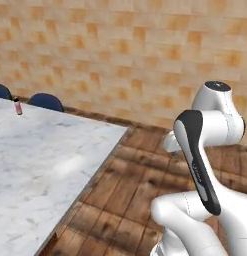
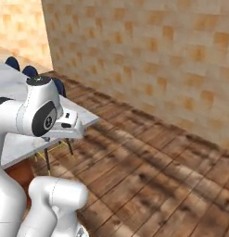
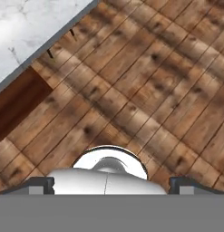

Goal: Place the large bottle from the dining counter next to the other large bottle outside the sink, and place the small bottle from the dining counter next to the other small bottle inside the sink.

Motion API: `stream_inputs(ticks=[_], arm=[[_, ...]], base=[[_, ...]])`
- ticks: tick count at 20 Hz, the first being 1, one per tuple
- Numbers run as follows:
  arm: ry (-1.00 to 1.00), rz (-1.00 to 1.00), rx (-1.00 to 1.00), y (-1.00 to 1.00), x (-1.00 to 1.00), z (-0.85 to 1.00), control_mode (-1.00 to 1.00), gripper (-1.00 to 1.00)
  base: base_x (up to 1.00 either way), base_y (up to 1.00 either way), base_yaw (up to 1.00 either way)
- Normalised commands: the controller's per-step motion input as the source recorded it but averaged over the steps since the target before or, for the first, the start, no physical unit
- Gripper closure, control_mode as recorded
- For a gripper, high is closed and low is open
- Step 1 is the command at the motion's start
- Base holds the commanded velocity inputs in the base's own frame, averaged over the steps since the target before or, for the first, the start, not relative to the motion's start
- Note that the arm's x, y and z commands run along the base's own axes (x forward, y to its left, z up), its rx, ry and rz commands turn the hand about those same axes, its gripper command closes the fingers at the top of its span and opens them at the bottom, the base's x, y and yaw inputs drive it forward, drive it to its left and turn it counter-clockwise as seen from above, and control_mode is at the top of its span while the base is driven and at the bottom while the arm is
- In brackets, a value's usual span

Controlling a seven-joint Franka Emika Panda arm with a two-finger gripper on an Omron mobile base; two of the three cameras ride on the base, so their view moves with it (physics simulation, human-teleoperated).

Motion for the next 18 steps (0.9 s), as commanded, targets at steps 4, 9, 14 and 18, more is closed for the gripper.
stream_inputs(ticks=[4,9,14,18], arm=[[0.00,0.00,0.00,0.00,0.00,0.00,1.00,-1.00],[0.00,0.00,0.00,0.00,0.00,0.00,1.00,-1.00],[0.00,0.00,0.00,0.00,0.00,0.00,1.00,-1.00],[0.00,0.00,0.00,0.00,0.00,0.00,1.00,-1.00]], base=[[1.00,-0.35,0.69],[0.96,-0.49,0.68],[0.70,-0.81,0.58],[0.58,-0.87,0.55]])
